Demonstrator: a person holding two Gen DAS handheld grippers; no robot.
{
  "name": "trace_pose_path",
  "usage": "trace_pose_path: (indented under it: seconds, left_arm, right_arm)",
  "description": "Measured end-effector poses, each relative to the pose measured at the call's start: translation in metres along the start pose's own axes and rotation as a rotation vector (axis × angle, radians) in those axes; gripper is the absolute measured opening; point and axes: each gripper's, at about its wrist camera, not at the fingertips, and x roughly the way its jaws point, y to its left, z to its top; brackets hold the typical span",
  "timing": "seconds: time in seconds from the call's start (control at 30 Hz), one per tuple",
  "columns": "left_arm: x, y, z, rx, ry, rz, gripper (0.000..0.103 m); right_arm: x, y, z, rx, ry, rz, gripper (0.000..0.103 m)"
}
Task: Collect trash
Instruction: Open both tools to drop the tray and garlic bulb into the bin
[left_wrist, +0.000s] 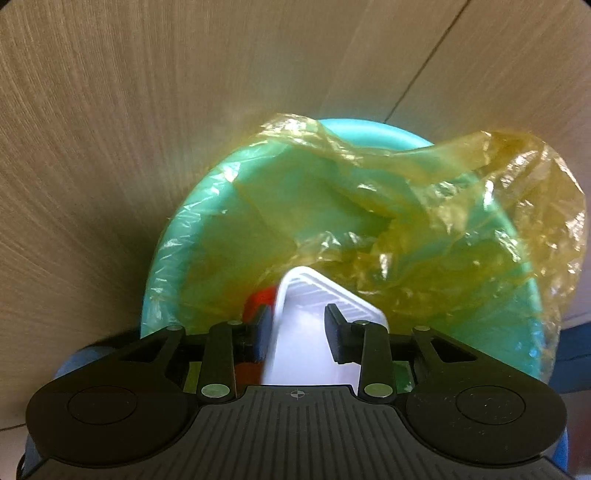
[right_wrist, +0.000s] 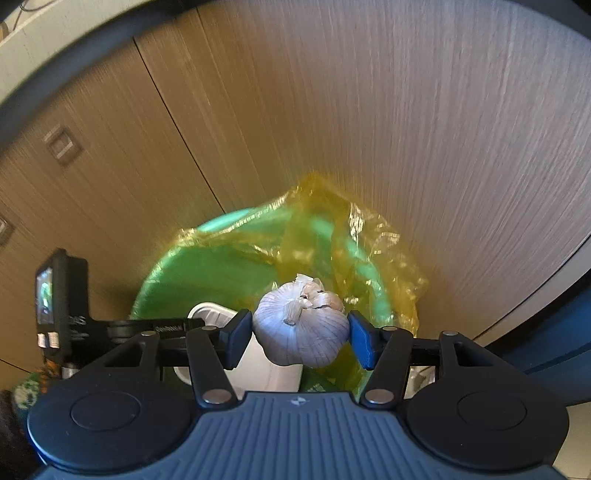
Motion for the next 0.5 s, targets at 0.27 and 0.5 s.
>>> trace_pose_path:
  seconds: [0.27, 0.5]
  left_arm:
    - [0.000, -0.010, -0.004, 0.027, 0.052, -0.090, 0.035]
    - [-0.064, -0.021, -0.012, 0.182, -0.027, 0.050, 0.035]
  right_arm:
    - [0.025, 0.000, -0.004, 0.024, 0.133, 0.037, 0.057]
    - [0.087, 0.029, 0.016, -0.047, 0.310, 0.053, 0.057]
